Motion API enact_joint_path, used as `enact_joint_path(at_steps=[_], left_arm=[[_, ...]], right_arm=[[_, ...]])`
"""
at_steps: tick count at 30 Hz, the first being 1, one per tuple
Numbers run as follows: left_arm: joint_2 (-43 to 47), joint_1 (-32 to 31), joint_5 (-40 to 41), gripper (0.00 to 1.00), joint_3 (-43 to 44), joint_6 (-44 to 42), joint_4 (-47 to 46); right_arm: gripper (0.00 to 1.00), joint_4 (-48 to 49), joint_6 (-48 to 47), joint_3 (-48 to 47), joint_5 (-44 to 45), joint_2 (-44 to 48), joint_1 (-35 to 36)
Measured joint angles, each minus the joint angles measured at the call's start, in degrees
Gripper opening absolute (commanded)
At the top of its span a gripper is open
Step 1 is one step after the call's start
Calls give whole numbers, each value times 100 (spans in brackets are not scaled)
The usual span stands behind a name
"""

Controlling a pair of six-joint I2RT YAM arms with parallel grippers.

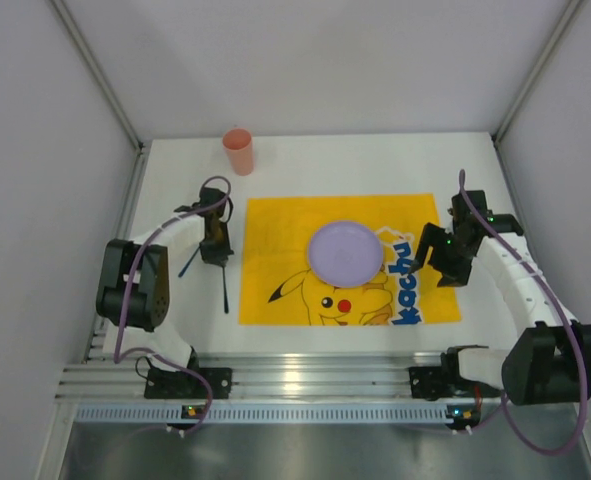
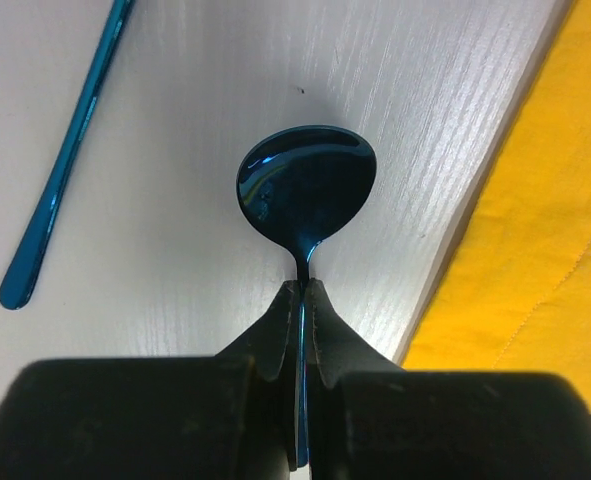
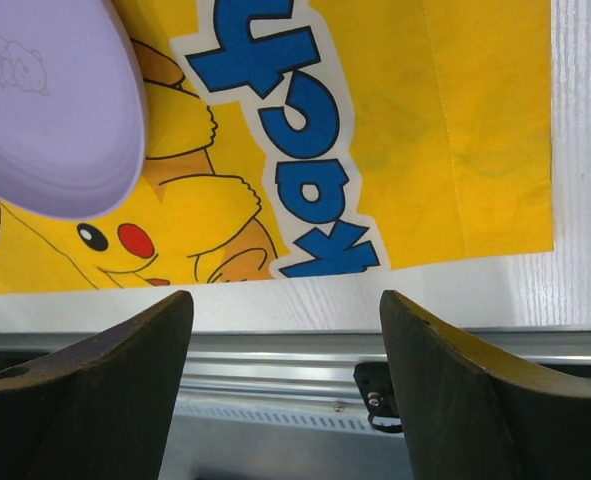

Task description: Set the dinner table for one person

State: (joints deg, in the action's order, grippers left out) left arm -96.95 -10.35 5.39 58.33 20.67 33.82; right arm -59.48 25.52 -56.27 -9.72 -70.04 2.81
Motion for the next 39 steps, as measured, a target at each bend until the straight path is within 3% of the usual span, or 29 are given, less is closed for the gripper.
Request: enact_joint_path(at_steps=[10,18,24,28,32,37,39], left_arm=[[96,-278,17,0,1683,328,791],[-44,-1375,-195,0,3473,1182,1196],[-728,-2131,-715,0,4771,1801,1351],[-1012,-2365,-1021,0,5191,2074,1412],[-1032,-2415,-1276,0,5226,2312,1425],[-1034,-2420,-1419,0,5250,2437,1423],[-1034,-2420,-1475,0,5250,2461,1421]], right_arm=[[82,579,107,-538,-1001,203,494],[82,2352,898,-695,-2190,299,1506],[80,3373,1414,-404,-2487,114,1923],[78,3724,1543,-372,-2494,-149,1965],[68,3932,1587,-369,-2485,-264,2006],[66,4203,1635,-219,-2455,-330,2168],[56,4273,1655,-133,-2435,-407,2251]])
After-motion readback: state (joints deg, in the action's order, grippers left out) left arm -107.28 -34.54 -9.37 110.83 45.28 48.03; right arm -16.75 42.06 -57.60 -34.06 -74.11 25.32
